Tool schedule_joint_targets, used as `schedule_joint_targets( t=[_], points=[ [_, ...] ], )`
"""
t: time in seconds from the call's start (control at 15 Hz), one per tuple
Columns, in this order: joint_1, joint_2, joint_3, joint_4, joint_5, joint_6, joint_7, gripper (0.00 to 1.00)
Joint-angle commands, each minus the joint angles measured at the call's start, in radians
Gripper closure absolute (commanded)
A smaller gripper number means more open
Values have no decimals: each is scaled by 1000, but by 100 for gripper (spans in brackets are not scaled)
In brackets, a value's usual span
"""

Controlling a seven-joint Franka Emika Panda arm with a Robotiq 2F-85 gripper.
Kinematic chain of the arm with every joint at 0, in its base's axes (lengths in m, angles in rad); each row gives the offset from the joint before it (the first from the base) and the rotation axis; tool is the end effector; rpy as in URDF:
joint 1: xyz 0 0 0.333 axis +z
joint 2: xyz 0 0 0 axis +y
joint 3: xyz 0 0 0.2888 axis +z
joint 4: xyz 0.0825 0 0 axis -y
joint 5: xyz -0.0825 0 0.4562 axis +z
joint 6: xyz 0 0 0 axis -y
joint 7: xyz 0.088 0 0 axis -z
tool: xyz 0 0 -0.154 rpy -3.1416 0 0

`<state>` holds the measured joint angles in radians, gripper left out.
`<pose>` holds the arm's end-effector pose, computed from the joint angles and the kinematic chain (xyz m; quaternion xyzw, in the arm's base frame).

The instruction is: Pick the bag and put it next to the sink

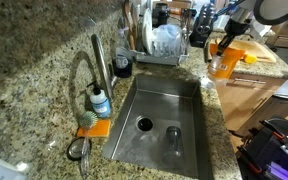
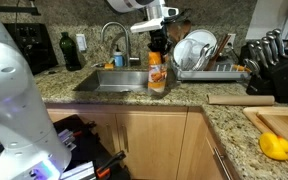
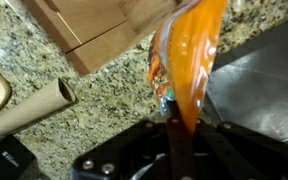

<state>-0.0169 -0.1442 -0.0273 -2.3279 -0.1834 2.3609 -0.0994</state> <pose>0.5741 -0.0335 0.3002 0.9900 0.0864 0.0831 0.0741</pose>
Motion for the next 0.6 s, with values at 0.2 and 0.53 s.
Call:
schedule_joint_targets(
  t=[0.2, 0.53],
  points=[
    [-32, 141, -33, 74, -104, -13, -46, 100],
    [27, 149, 25, 39, -343, 105, 117, 100]
  ],
)
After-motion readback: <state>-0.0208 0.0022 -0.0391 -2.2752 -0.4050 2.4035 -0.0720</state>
